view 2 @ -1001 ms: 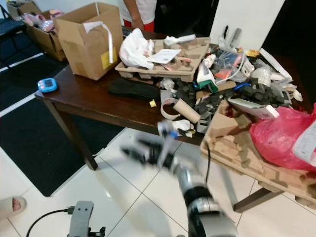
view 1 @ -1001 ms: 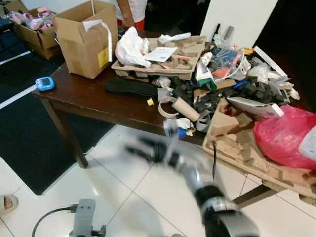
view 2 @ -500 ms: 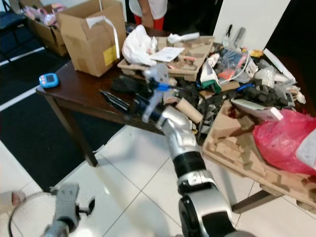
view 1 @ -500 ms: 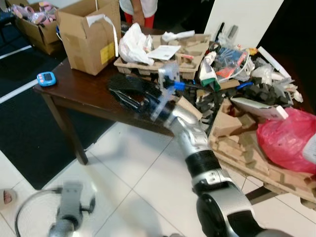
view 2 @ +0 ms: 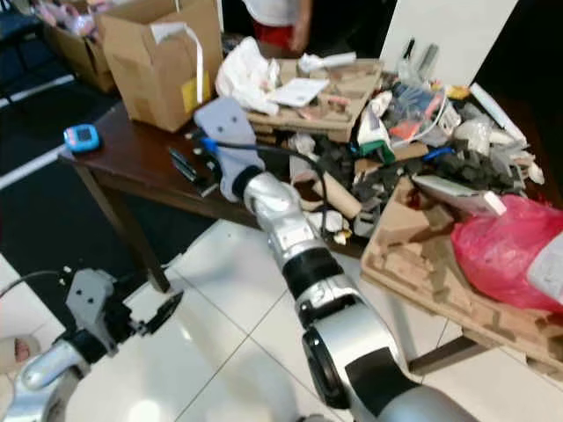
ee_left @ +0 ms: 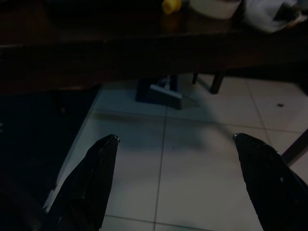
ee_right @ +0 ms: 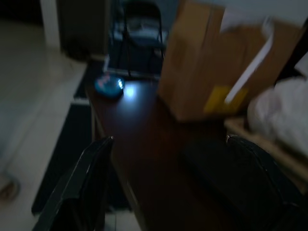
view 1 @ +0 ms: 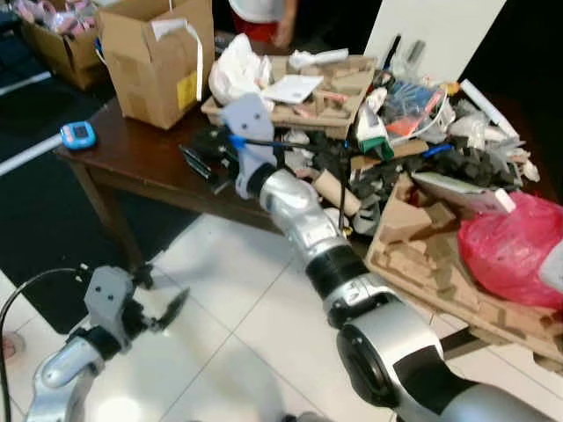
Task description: Picking trash to rubbish bin
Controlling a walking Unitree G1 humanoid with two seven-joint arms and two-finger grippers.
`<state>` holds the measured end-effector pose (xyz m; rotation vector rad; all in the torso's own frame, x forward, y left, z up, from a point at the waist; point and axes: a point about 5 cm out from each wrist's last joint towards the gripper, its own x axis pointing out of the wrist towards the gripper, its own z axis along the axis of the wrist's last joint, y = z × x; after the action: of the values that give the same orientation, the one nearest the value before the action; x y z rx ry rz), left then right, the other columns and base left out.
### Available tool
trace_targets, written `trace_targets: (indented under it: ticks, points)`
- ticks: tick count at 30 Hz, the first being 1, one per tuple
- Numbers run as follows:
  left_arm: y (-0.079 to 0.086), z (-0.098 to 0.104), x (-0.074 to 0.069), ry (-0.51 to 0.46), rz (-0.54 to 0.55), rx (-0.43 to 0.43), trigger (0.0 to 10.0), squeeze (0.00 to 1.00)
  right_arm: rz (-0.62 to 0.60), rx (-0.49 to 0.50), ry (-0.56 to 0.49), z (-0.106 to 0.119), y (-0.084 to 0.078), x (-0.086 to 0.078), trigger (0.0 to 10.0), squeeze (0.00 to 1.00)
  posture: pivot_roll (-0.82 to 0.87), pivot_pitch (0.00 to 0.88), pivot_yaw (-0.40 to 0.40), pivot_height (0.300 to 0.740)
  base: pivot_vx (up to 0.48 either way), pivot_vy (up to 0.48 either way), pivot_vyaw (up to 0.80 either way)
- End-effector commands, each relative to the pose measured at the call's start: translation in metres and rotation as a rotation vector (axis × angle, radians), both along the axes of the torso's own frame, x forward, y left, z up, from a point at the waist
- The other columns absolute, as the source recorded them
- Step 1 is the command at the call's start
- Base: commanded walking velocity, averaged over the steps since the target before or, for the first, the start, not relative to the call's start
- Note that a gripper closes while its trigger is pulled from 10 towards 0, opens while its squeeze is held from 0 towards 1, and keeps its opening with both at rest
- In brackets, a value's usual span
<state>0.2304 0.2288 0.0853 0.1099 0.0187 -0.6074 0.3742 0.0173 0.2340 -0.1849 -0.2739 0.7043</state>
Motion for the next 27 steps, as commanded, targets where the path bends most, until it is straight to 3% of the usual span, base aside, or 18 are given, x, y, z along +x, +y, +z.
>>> trace_targets:
  ticks: [1, 5, 6, 8, 15, 17, 19, 20, 24, 27]
  points:
    - [-0.002, 0.009, -0.004, 0.002, -0.043, 0.0, 10.0, 0.0, -0.063, -0.051, 0.048, -0.011, -0.007, 0.006, 10.0, 0.0, 0.29, 0.168, -0.115, 0.74, 0.0, 0.0, 0.0]
    - [-0.007, 0.024, -0.006, -0.032, -0.061, -0.004, 10.0, 0.0, -0.217, -0.124, 0.101, -0.026, -0.038, 0.02, 10.0, 0.0, 0.31, 0.167, -0.123, 0.74, 0.0, 0.0, 0.0]
    - [-0.007, 0.024, -0.006, -0.032, -0.061, -0.004, 10.0, 0.0, -0.217, -0.124, 0.101, -0.026, -0.038, 0.02, 10.0, 0.0, 0.31, 0.167, -0.123, 0.74, 0.0, 0.0, 0.0]
    - [-0.01, 0.029, -0.007, -0.026, -0.074, -0.01, 10.0, 0.0, -0.303, -0.141, 0.129, -0.031, -0.058, 0.027, 10.0, 0.0, 0.31, 0.167, -0.123, 0.74, 0.0, 0.0, 0.0]
    - [-0.024, 0.033, -0.008, 0.005, -0.128, -0.004, 10.0, 0.0, -0.401, -0.084, 0.143, -0.023, -0.088, 0.036, 10.0, 0.0, 0.31, 0.16, -0.12, 0.74, 0.0, 0.0, 0.0]
    - [-0.031, 0.036, -0.007, 0.007, -0.146, -0.009, 10.0, 0.0, -0.456, -0.054, 0.137, -0.018, -0.105, 0.04, 10.0, 0.0, 0.31, 0.159, -0.116, 0.74, 0.0, 0.0, 0.0]
    - [-0.032, 0.037, -0.007, 0.007, -0.148, -0.01, 10.0, 0.0, -0.473, -0.06, 0.138, -0.018, -0.11, 0.041, 10.0, 0.0, 0.31, 0.159, -0.116, 0.74, 0.0, 0.0, 0.0]
    - [-0.034, 0.037, -0.006, 0.009, -0.149, -0.008, 10.0, 0.0, -0.514, -0.084, 0.15, -0.021, -0.125, 0.043, 10.0, 0.0, 0.3, 0.16, -0.113, 0.74, 0.0, 0.0, 0.0]
    - [-0.034, 0.038, -0.006, 0.012, -0.15, -0.002, 10.0, 0.0, -0.516, -0.107, 0.169, -0.024, -0.134, 0.043, 10.0, 0.0, 0.3, 0.161, -0.11, 0.74, 0.0, 0.0, 0.0]
    - [-0.029, 0.043, -0.008, 0.01, -0.141, -0.003, 10.0, 0.0, -0.493, -0.158, 0.206, -0.03, -0.15, 0.042, 10.0, 0.0, 0.3, 0.163, -0.11, 0.74, 0.0, 0.0, 0.0]
